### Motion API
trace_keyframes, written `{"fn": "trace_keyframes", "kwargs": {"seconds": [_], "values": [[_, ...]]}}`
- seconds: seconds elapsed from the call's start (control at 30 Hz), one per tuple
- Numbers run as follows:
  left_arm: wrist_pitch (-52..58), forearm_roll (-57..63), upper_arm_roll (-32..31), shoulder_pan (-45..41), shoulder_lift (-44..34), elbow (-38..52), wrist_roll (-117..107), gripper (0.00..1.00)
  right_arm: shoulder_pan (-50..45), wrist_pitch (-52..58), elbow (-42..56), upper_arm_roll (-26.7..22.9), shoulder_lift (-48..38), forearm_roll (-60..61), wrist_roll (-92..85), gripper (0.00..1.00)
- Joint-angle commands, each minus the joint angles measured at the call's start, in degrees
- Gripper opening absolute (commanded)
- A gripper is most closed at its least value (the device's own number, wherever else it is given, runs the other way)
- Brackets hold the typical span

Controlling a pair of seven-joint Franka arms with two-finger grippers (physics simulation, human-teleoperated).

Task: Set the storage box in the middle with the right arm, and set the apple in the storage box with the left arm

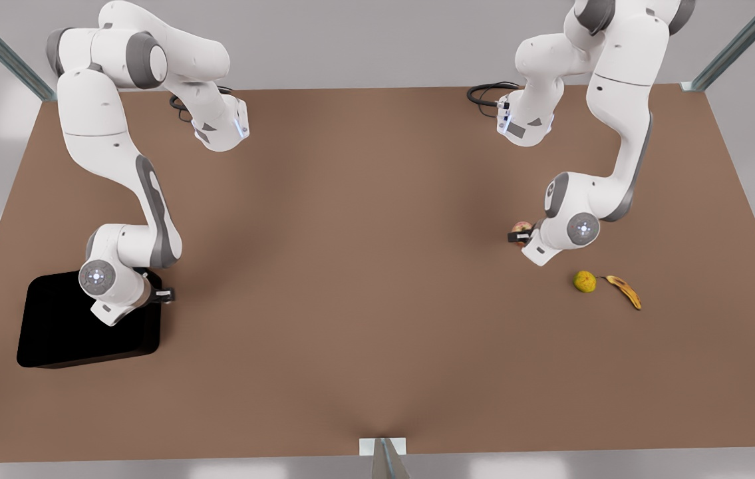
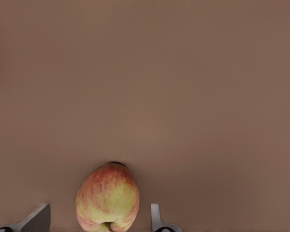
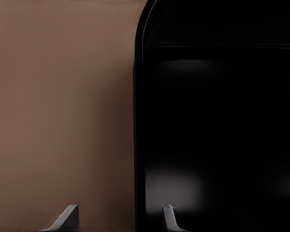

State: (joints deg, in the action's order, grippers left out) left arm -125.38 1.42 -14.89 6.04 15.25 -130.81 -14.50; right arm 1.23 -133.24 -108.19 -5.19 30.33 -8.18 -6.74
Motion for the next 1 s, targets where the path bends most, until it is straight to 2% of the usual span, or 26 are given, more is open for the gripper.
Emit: {"fn": "trace_keyframes", "kwargs": {"seconds": [0.0, 0.27, 0.57, 0.7, 0.77, 0.97], "values": [[0.0, -0.1, 0.0, 0.0, 0.0, -0.1, 0.0, 0.99, 0.0, 0.0, 0.0, 0.0, 0.0, 0.0, -0.5, 0.21], [-1.0, 0.0, 0.0, 0.5, -2.1, -3.7, -0.1, 0.99, 0.1, 0.0, 0.4, 0.1, -0.1, 0.5, -1.8, 0.21], [-5.1, -0.1, 0.0, 0.3, 0.0, -4.3, -0.3, 0.99, -2.6, 0.4, 1.6, 0.3, -2.9, 3.1, -0.6, 0.21], [-7.2, -0.1, -0.1, 0.3, 1.4, -4.3, -0.3, 0.99, -3.8, 1.3, 1.7, 2.3, -3.9, 4.3, 6.8, 0.21], [-7.2, -0.1, -0.1, 0.3, 1.5, -4.3, -0.3, 0.99, -6.2, 5.7, 4.1, 2.4, -3.9, 4.3, 12.3, 0.21], [-9.3, 0.0, 0.0, 0.4, 2.4, -5.1, -0.3, 0.98, -11.2, 10.1, 7.2, 2.5, -4.2, 4.2, 22.8, 0.21]]}}
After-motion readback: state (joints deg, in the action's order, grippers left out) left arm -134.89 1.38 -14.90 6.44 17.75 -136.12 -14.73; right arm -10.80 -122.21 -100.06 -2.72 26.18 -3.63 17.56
